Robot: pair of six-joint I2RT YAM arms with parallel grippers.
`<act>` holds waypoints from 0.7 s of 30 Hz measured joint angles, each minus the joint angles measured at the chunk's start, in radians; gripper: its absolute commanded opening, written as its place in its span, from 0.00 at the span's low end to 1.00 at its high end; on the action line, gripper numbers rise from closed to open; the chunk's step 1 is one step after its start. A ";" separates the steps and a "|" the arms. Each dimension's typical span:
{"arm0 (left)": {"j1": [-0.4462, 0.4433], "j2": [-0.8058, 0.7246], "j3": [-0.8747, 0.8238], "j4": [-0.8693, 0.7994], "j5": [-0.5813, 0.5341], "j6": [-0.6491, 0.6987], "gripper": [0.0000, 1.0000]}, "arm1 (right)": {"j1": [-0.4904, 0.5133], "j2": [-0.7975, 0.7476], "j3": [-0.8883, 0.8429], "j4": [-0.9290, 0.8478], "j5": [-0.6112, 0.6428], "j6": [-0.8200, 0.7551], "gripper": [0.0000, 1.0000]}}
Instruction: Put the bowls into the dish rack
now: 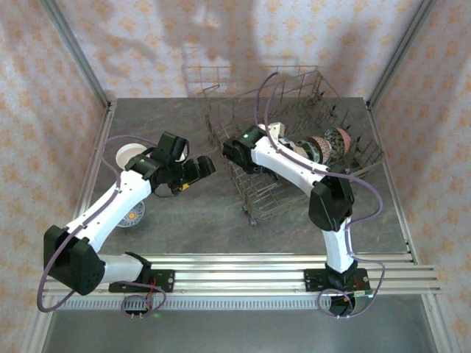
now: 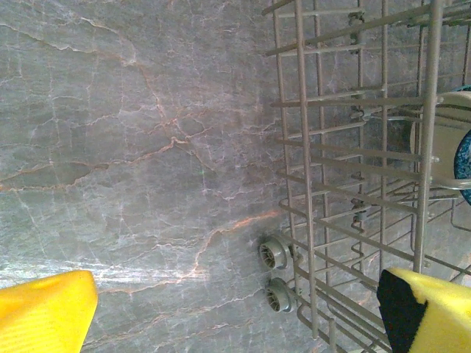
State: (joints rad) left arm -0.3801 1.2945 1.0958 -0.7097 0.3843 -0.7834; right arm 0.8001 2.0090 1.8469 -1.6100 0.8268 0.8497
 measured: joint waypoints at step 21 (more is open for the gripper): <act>-0.016 0.006 0.001 0.000 0.002 0.000 0.98 | 0.026 0.014 0.001 -0.019 0.018 0.004 0.25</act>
State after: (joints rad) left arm -0.3962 1.3006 1.0969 -0.7097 0.3859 -0.7834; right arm 0.8261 2.0232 1.8477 -1.6295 0.8448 0.8536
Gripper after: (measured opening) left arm 0.981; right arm 0.173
